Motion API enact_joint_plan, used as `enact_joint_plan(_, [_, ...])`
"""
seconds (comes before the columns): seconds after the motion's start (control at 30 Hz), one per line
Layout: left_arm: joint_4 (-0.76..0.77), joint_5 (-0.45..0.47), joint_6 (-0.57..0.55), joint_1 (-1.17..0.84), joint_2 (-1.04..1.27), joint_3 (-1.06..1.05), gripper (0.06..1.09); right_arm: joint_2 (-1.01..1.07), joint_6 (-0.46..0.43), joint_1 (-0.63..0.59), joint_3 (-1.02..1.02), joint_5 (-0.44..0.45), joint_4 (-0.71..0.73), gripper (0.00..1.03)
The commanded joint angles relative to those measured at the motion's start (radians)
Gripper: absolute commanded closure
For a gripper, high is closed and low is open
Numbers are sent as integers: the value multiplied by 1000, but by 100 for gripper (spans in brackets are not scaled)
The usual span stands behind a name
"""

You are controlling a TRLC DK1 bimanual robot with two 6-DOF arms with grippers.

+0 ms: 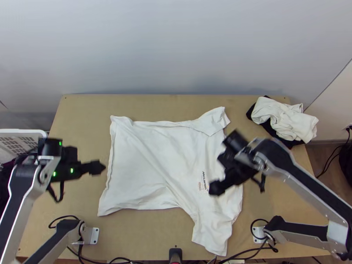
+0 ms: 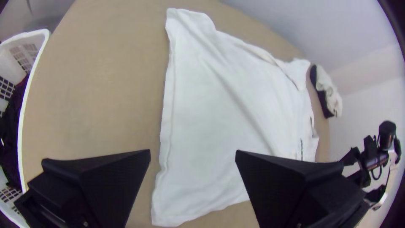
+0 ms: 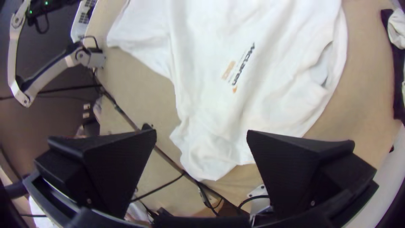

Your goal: Fold the t-shirt

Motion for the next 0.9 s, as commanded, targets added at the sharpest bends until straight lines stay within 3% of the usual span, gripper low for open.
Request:
enact_joint_plan(0.0, [202,37,-170,47,228,94,11,66,36,-240,176,5,63,3])
enact_joint_plan(0.2, [391,-30,-187,27,432,174,11,32,153,-282,153,111,339,3])
enact_joint_plan(0.33, [486,-98,-175,28,599,246,11,48,165,-293,153,214,471,3])
enact_joint_plan(0.5, [575,-175,-175,22,766,327,11,86,167,-321,185,245,528,3])
enact_joint_plan(0.87, [574,-218,-198,-18,1004,550,11,131,164,-365,131,324,612,3])
